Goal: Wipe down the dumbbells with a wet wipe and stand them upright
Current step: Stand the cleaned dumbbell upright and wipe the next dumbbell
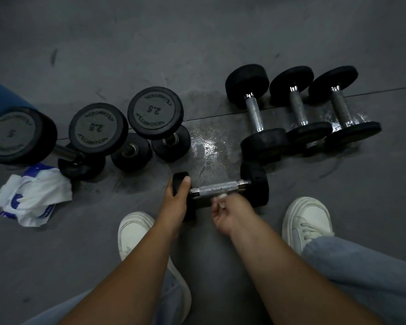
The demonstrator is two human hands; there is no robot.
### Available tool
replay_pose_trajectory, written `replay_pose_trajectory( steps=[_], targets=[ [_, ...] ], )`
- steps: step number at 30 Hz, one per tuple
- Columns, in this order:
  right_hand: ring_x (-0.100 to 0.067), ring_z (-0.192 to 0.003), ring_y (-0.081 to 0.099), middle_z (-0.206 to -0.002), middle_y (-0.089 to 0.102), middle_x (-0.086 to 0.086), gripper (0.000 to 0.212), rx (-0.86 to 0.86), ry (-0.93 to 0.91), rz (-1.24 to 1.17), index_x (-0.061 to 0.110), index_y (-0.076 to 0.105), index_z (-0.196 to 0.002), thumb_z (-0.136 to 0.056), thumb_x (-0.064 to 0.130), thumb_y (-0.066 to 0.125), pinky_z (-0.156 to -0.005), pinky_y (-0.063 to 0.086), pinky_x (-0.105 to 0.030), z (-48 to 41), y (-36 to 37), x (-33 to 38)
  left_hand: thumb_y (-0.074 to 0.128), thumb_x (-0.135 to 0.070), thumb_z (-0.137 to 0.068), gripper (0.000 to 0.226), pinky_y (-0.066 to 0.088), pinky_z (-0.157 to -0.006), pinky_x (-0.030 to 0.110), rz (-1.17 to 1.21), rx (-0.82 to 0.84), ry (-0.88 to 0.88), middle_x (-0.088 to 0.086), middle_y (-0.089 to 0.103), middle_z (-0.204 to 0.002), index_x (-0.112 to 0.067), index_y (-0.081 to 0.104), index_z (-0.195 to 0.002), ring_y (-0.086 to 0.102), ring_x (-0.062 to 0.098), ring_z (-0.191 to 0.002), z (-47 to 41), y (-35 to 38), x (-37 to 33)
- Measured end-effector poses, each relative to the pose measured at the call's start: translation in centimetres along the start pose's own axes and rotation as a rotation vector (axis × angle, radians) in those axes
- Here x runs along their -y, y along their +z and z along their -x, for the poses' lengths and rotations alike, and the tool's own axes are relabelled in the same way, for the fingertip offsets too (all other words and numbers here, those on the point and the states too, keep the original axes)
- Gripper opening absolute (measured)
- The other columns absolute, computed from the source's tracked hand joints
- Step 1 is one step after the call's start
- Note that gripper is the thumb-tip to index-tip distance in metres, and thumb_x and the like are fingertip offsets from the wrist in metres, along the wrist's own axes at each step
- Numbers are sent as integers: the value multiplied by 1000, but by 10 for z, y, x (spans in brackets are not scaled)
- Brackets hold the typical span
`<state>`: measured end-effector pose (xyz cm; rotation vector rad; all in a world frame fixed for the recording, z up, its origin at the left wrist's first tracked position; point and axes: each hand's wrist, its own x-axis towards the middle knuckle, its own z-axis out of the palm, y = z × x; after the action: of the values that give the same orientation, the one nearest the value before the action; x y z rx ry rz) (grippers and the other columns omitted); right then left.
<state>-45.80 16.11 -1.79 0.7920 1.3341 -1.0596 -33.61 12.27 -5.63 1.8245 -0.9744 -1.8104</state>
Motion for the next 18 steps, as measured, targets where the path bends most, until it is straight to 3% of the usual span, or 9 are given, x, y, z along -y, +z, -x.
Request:
replay_pose_trajectory(
  steps=[4, 5, 7, 9, 11, 12, 13, 15, 18],
  targets=[
    [-3, -34, 45, -82, 63, -8, 29, 264, -68, 315, 10, 58, -99, -92, -4, 32, -31, 33, -12, 44, 24, 21, 69, -59, -80, 41, 52, -90, 48, 140, 65, -63, 6, 73, -108, -39, 61, -115, 69, 28, -97, -5, -1, -1],
    [-8, -41, 51, -86, 64, -9, 28, 274, -182, 403, 10, 59, -107, -94, 0, 37, -34, 36, -14, 48, 28, 24, 71, -56, -79, 49, 50, -85, 47, 171, 88, -85, 9, 73, -110, -33, 59, -121, 68, 31, -95, -6, -1, -4],
    [-26, -72, 66, -101, 66, -12, 36, 62, -607, 757, 14, 57, -128, -95, 8, 43, -55, 48, -21, 45, 26, 26, 74, -63, -68, 70, 49, -76, 45, 176, 106, -168, 9, 71, -114, -33, 54, -128, 67, 32, -96, -9, -3, -7],
    [-32, -101, 64, -122, 62, -10, 46, -156, -995, 1284, 24, 44, -141, -97, 13, 37, -75, 47, -31, 31, 6, 17, 73, -74, -57, 79, 50, -73, 42, 161, 106, -254, 5, 70, -115, -39, 55, -126, 67, 31, -102, -10, -2, -10],
    [-33, -107, 62, -149, 40, -6, 56, -84, -1073, 1760, 28, 20, -151, -98, 13, 30, -78, 48, -37, 20, -20, -4, 73, -79, -54, 81, 51, -71, 43, 184, 98, -279, 5, 70, -117, -41, 57, -124, 67, 32, -105, -12, 0, -8],
    [-31, -111, 61, -158, 24, 0, 64, -10, -1075, 1885, 30, 10, -154, -97, 11, 31, -80, 49, -38, 17, -28, -11, 72, -78, -56, 77, 51, -72, 43, 196, 88, -265, 7, 70, -117, -41, 57, -122, 68, 31, -103, -14, 1, -7],
    [-28, -117, 57, -160, 17, 6, 69, 60, -1072, 1894, 33, 7, -154, -95, 10, 34, -86, 48, -38, 16, -31, -13, 72, -74, -59, 72, 51, -73, 42, 204, 78, -248, 8, 71, -115, -40, 58, -122, 69, 30, -98, -13, 2, -7],
    [-27, -125, 51, -157, 26, 10, 65, 140, -1108, 1744, 39, 18, -151, -95, 12, 38, -98, 44, -38, 19, -21, -7, 72, -67, -62, 71, 53, -71, 39, 234, 91, -264, 8, 72, -110, -35, 60, -124, 70, 28, -89, -13, 2, -8],
    [-31, -124, 51, -155, 32, 3, 50, -89, -1069, 1596, 34, 26, -148, -101, 18, 29, -98, 43, -40, 7, -13, 2, 72, -65, -59, 76, 50, -69, 34, 218, 115, -318, 5, 72, -104, -31, 59, -127, 69, 26, -84, -12, 1, -14]
  ],
)
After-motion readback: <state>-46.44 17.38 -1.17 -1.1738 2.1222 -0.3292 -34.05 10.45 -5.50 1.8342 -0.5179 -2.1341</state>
